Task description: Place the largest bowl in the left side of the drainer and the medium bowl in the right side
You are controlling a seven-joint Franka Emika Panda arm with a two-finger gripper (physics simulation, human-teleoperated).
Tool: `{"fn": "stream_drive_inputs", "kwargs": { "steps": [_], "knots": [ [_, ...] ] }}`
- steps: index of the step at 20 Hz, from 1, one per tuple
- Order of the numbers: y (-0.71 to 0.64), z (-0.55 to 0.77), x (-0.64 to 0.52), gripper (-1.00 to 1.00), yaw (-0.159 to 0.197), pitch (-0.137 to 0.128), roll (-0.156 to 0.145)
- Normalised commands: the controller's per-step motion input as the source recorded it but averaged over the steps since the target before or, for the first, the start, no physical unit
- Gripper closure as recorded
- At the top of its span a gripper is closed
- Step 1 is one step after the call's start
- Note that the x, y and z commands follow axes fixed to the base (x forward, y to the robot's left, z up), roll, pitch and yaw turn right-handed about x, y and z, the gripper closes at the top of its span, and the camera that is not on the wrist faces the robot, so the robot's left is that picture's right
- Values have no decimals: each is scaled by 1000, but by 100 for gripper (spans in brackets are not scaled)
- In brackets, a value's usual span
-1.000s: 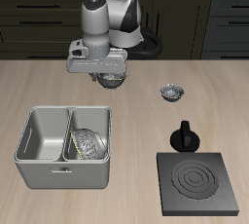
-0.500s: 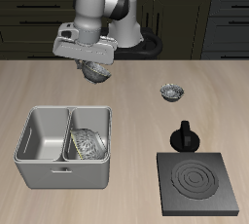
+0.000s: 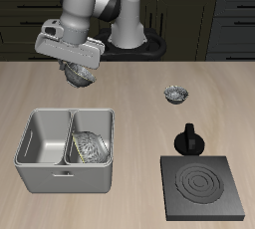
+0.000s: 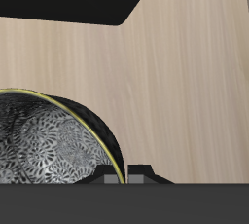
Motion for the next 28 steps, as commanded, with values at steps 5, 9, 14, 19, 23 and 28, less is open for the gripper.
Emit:
{"fn": "stream_drive_inputs", "kwargs": {
  "steps": [5, 9, 14, 19, 23, 28],
  "knots": [
    [-347, 379, 376, 100, -63, -5, -64],
    [-21, 398, 265, 100, -42, -14, -49],
    [75, 192, 172, 100, -23, -3, -14],
    [-112, 325, 46, 100, 10, -7, -48],
    [-145, 386, 79, 100, -16, -21, 23],
    [-169, 277, 216, 100, 70, 45, 40]
  ]
}}
